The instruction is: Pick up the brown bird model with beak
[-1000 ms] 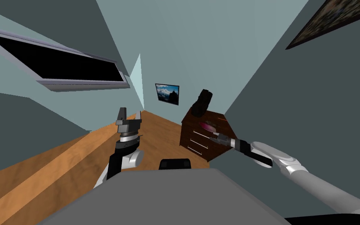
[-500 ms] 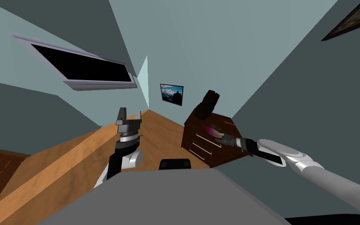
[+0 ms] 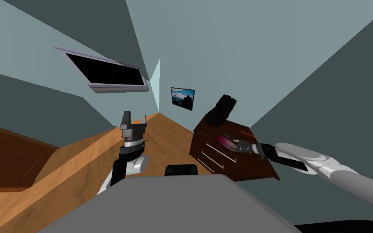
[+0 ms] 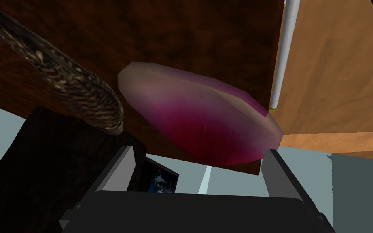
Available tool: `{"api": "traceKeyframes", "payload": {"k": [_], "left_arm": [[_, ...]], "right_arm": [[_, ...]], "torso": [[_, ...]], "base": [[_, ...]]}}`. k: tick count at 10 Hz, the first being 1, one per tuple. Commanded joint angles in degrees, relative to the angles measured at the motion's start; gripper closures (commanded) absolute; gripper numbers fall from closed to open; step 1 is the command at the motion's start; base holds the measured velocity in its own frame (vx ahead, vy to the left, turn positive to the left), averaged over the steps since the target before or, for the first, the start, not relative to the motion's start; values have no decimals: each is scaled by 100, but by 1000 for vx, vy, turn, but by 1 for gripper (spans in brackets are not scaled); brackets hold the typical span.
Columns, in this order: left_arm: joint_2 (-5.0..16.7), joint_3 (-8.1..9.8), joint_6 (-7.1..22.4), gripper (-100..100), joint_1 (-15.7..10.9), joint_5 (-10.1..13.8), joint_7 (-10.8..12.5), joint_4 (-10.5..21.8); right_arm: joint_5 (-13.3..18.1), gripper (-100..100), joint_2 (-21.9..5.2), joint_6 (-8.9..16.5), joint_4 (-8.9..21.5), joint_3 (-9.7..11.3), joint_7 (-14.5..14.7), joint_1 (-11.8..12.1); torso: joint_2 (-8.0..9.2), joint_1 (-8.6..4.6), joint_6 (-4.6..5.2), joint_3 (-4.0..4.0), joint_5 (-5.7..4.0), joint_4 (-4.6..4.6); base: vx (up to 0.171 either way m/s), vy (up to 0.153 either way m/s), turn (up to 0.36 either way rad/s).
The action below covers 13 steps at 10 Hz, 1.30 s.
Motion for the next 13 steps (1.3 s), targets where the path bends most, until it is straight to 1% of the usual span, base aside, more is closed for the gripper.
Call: {"api": "traceKeyframes", "payload": {"k": [1, 3, 4, 7, 8, 9, 10, 11, 12, 13], "left_arm": [[0, 0, 0, 0, 0, 0, 0, 0], [0, 0, 0, 0, 0, 0, 0, 0], [0, 0, 0, 0, 0, 0, 0, 0], [0, 0, 0, 0, 0, 0, 0, 0], [0, 0, 0, 0, 0, 0, 0, 0], [0, 0, 0, 0, 0, 0, 0, 0], [0, 0, 0, 0, 0, 0, 0, 0], [0, 0, 0, 0, 0, 0, 0, 0], [-1, 0, 0, 0, 0, 0, 0, 0], [0, 0, 0, 0, -1, 0, 0, 0]], "right_arm": [[118, -100, -280, 7, 197, 96, 5, 11], [311, -100, -617, 49, 461, 282, 57, 88], [311, -100, -617, 49, 461, 282, 57, 88], [547, -100, -938, 75, 730, 596, 118, 255], [655, -100, -1025, 68, 820, 784, 144, 372], [688, -100, -1038, 61, 839, 852, 152, 417], [672, -100, -1000, 29, 863, 806, 146, 325], [677, 0, -1004, 21, 871, 816, 154, 332], [649, -100, -1044, 232, 697, 895, 48, 385], [636, -100, -1065, 336, 610, 936, -5, 412]], "torso": [[0, 0, 0, 0, 0, 0], [-4, 7, -3, -2, 2, -1], [-13, 0, -4, -8, 0, -3], [0, 6, -2, 0, 1, 0], [1, 5, 0, 0, 0, 0], [1, 7, 1, 1, 0, 0], [6, 9, 5, 3, 0, 1], [19, 17, 5, 10, 2, 4], [28, 23, 6, 16, 4, 7], [35, 20, 3, 20, 3, 8]], "base": [[78, -23, 194], [105, -44, 264], [84, -47, 94], [74, -43, 186], [75, -42, 222], [64, -39, 93], [25, -17, 5], [5, -4, 1], [-12, -21, 82], [-26, -45, 77]]}}
